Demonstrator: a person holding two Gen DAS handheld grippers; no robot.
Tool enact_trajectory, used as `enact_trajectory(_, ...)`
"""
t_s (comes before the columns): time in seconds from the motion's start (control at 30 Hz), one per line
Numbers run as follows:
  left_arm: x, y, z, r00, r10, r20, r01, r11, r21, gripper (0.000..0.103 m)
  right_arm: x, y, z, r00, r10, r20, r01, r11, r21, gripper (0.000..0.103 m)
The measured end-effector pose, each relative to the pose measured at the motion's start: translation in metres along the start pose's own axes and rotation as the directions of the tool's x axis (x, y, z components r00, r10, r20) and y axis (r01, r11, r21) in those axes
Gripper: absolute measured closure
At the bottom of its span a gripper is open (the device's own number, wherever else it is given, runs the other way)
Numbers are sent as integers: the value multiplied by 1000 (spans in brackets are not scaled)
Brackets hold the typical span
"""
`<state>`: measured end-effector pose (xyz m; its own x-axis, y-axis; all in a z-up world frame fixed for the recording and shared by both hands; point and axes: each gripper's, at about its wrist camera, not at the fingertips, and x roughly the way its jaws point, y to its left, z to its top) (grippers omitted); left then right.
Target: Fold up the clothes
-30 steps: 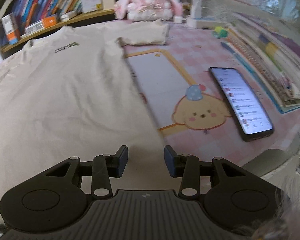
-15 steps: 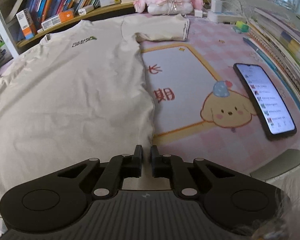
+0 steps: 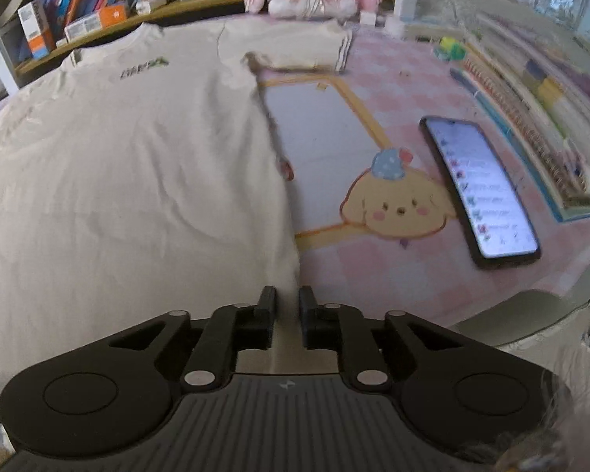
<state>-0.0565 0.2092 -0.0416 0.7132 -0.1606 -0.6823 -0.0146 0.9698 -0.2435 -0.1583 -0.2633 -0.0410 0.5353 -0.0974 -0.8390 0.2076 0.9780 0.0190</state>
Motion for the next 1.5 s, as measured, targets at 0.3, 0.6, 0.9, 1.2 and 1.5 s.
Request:
enact_trajectory(0.3,76,69,76,986,159,51,-137,945,-296,76,-3,42,19,995,65,77,-53,987,-153,86)
enact_trajectory(0.6,107,95,80,979,196,48,-135,813,-566,87,16,73,23,995,96,29,-85,961,-264,81)
enact_trajectory(0.9,46,71,50,967,196,160,-76,829,-554,100,31,72,30,994,111,-10,-109,954,-281,81)
enact_trajectory(1.2,41,78,16,979,203,-14,-185,862,-472,94,36,70,37,988,155,-21,-155,945,-289,81)
enact_trajectory(1.5,25,36,37,950,306,56,-292,939,-184,93,40,67,40,982,186,-22,-183,935,-303,79)
